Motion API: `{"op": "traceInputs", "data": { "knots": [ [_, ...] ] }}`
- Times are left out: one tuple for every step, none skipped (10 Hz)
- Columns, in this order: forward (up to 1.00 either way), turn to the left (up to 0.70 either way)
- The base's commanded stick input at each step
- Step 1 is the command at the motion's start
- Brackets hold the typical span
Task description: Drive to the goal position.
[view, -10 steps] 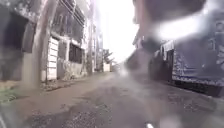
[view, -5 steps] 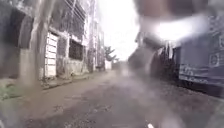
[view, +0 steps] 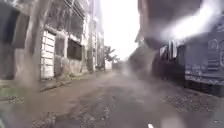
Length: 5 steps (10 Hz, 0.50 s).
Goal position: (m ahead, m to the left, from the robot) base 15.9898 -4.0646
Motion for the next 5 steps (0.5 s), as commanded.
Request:
{"op": "traceInputs", "data": {
  "knots": [
    [0.5,0.02],
    [0.5,0.02],
    [0.5,0.02],
    [0.5,0.02],
    [0.5,0.02]
  ]
}}
